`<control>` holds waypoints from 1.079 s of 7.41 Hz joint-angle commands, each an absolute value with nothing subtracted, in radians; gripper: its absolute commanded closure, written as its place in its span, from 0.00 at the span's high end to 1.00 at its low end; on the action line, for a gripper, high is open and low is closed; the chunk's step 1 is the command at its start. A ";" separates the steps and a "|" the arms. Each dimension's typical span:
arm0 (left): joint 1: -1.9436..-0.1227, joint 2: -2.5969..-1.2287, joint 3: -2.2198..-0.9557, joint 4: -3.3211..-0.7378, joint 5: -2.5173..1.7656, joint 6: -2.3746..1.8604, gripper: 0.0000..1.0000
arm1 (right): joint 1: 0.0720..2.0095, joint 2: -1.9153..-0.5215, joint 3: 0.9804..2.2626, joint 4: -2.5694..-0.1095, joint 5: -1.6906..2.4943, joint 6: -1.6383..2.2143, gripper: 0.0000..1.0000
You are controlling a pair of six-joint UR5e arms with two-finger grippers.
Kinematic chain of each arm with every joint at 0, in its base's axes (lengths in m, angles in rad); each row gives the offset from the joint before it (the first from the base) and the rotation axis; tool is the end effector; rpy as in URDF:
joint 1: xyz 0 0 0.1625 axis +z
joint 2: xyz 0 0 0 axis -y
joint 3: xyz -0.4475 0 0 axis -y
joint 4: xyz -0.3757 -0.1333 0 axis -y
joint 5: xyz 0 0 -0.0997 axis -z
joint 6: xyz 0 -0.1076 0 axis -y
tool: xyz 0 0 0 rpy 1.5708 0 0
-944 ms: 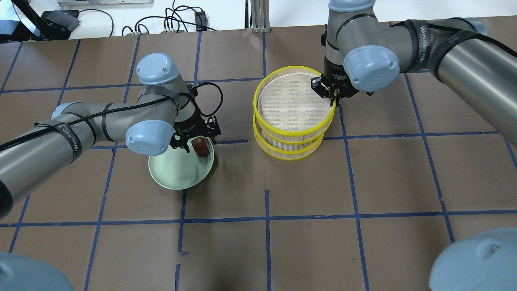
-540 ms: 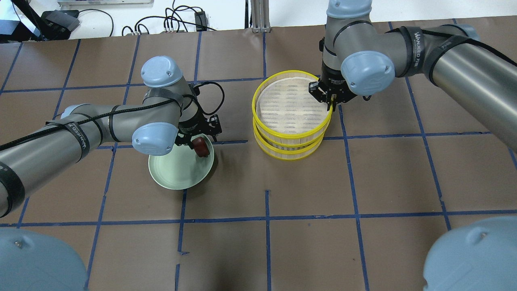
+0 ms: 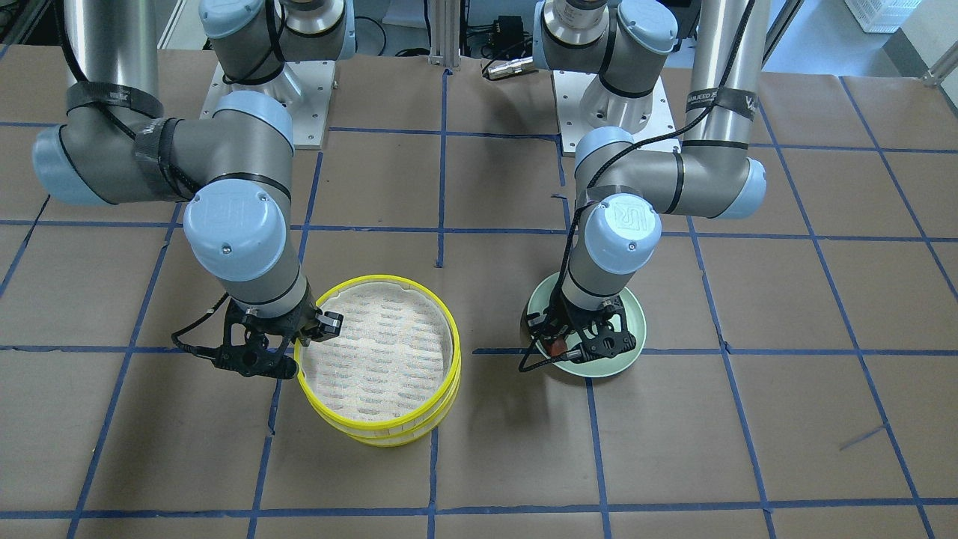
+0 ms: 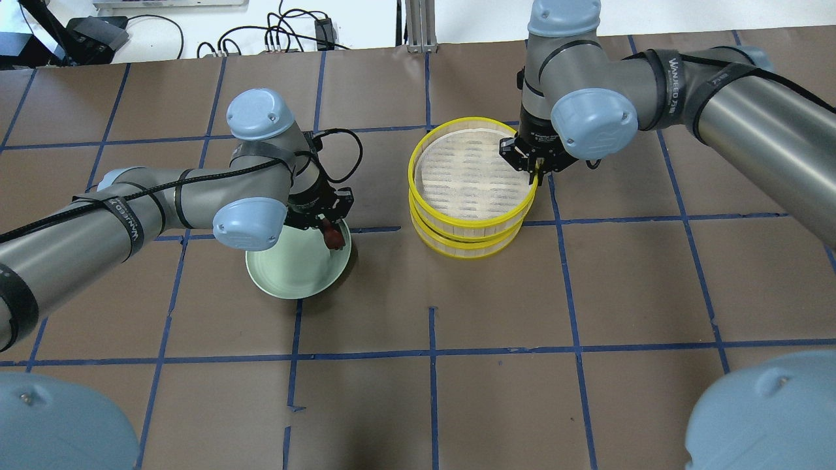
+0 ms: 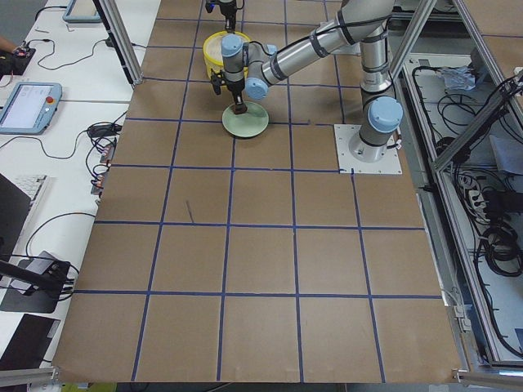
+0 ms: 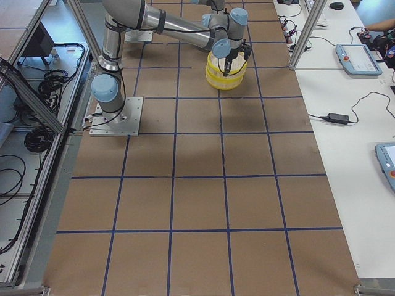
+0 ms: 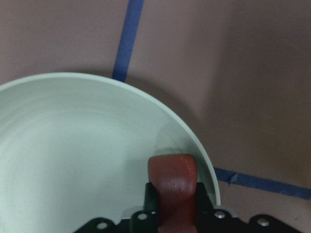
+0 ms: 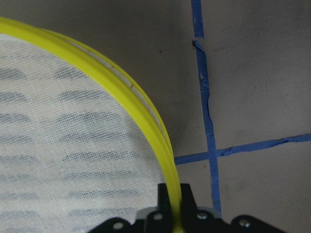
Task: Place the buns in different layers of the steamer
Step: 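Grasp the brown bun with the left gripper and lift it from the bowl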
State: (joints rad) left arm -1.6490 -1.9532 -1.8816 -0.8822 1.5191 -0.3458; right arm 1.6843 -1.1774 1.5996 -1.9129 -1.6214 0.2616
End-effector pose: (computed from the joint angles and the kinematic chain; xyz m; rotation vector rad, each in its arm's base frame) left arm -0.1818 -0.5426 0.2297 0.4126 -3.0643 -0.0238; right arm 0.1956 -0.5867 0.3068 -0.2244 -3.0669 -0.1065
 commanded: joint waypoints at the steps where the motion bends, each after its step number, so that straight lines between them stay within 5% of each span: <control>1: -1.649 -1.922 -1.878 -0.870 1.523 -0.345 0.26 | 1.684 -1.180 1.600 -1.916 -1.570 0.268 0.11; 8: -1.735 -1.798 -1.675 -1.077 1.516 -0.420 0.26 | 1.683 -1.172 1.601 -1.916 -1.583 0.229 0.11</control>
